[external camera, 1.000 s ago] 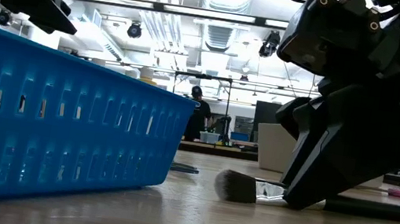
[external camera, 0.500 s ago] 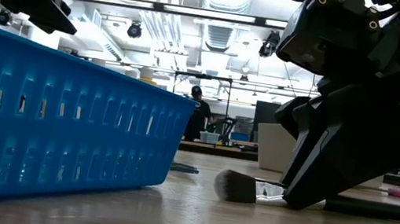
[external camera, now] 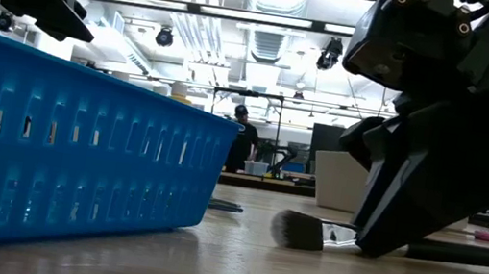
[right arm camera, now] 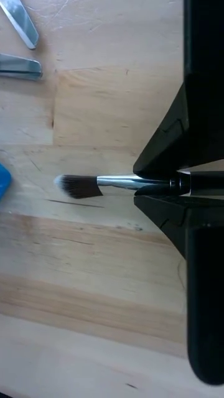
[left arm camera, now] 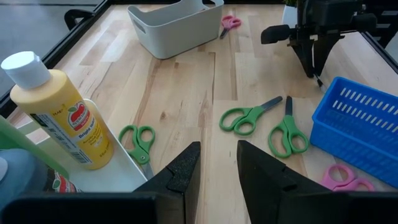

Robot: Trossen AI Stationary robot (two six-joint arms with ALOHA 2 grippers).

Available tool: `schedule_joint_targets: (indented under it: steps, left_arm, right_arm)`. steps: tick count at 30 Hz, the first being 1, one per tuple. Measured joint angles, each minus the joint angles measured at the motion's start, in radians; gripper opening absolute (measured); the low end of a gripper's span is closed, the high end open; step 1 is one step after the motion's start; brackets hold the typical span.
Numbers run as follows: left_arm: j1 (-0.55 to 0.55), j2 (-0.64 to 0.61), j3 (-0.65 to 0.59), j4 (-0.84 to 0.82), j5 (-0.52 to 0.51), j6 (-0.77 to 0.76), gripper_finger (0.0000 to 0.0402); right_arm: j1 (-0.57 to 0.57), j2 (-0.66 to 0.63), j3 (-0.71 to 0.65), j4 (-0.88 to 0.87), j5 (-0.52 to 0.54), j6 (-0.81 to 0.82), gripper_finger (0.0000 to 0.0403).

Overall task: Pick & Place Paint Supplies
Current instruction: Put the black paintbrush into the gray bin

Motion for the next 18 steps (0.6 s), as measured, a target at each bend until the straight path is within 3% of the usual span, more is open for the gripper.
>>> schedule_joint_targets:
  steps: [18]
  left_arm:
    - [0.000, 0.000, 0.000, 0.000, 0.000, 0.000, 0.0108]
  right_arm:
    - [0.000, -0.026, 0.000, -0.009, 0.012, -0.006, 0.0058]
